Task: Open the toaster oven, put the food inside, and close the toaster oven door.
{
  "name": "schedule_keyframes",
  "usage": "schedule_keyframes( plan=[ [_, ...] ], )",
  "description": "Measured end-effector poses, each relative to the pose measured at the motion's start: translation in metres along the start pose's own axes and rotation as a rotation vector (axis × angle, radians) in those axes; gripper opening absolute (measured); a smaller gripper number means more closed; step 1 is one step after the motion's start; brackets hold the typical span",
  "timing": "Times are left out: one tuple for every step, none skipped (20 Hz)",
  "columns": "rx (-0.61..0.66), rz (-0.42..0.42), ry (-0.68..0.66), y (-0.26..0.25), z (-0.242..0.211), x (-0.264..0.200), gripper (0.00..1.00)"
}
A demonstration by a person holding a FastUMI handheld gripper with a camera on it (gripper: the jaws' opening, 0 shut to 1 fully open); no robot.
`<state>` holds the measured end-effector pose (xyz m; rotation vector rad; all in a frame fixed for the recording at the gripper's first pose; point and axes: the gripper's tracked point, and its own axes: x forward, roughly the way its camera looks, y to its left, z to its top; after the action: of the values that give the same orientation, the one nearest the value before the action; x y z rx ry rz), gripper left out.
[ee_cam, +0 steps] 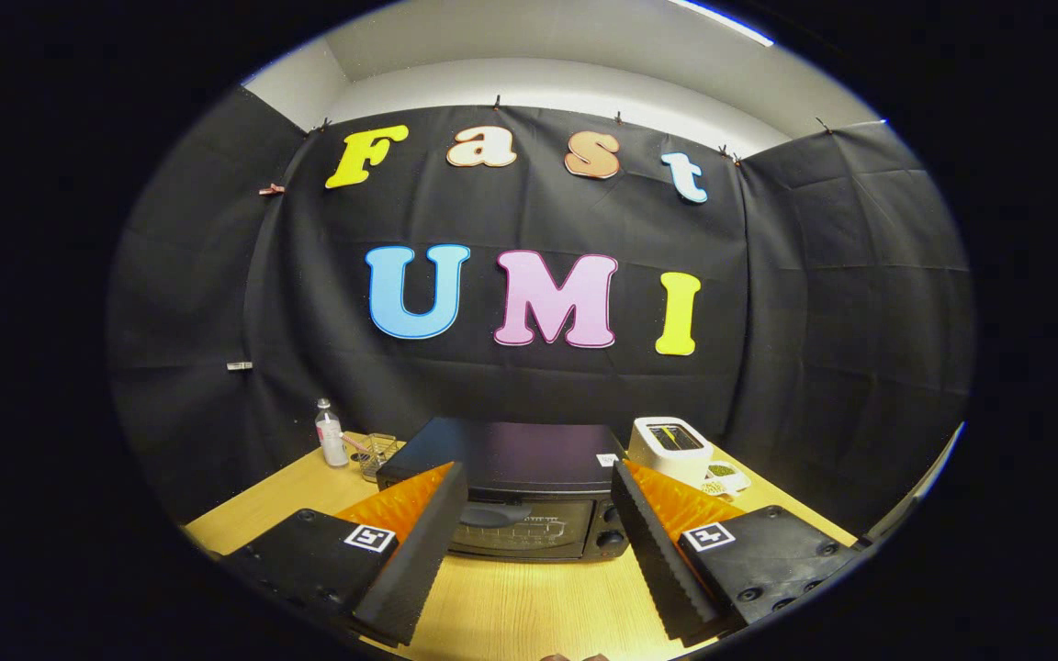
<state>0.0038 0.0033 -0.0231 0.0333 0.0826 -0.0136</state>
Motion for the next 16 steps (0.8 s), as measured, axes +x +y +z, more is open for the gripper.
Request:
schedule_keyframes(
  plan=[
    [0.004, 0.002, 0.002, 0.001, 0.0, 0.002, 0.97],
    [0.006, 0.004, 0.005, 0.003, -0.001, 0.004, 0.97],
    [0.007, 0.006, 0.008, 0.005, -0.002, 0.006, 0.97],
    [0.007, 0.009, 0.009, 0.007, -0.002, 0.009, 0.97],
    [0.008, 0.013, 0.012, 0.01, -0.003, 0.014, 0.97],
    [0.009, 0.018, 0.016, 0.013, -0.004, 0.018, 0.97],
    [0.007, 0.024, 0.025, 0.016, -0.007, 0.023, 0.97],
    [0.0, 0.03, 0.029, 0.019, -0.009, 0.03, 0.97],
    [-0.011, 0.031, 0.032, 0.02, -0.01, 0.037, 0.97],
    [-0.021, 0.034, 0.039, 0.022, -0.013, 0.045, 0.97],
    [-0.03, 0.036, 0.045, 0.024, -0.016, 0.053, 0.97],
    [-0.027, 0.039, 0.055, 0.027, -0.019, 0.061, 0.98],
    [-0.011, 0.044, 0.069, 0.032, -0.024, 0.068, 0.97],
    [0.003, 0.045, 0.083, 0.036, -0.03, 0.077, 0.97],
    [0.014, 0.041, 0.106, 0.037, -0.038, 0.087, 0.98],
    [0.023, 0.036, 0.133, 0.039, -0.047, 0.094, 0.97]
  ],
)
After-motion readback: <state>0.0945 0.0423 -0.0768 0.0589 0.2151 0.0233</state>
